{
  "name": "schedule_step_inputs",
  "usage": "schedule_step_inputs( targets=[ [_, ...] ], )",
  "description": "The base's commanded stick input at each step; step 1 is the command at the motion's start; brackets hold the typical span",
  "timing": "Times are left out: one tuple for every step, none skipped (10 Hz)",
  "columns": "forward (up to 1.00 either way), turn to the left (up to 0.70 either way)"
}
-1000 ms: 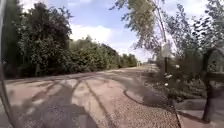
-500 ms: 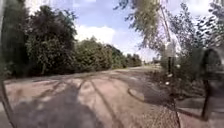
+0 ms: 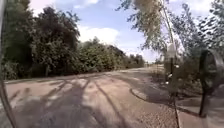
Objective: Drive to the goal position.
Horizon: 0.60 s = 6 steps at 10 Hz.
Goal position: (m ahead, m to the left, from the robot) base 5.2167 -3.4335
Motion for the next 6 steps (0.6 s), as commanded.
schedule_step_inputs(
  targets=[
    [0.04, 0.00],
    [0.02, 0.00],
    [0.04, 0.00],
    [0.04, 0.00],
    [0.04, 0.00],
    [0.04, 0.00]
  ],
)
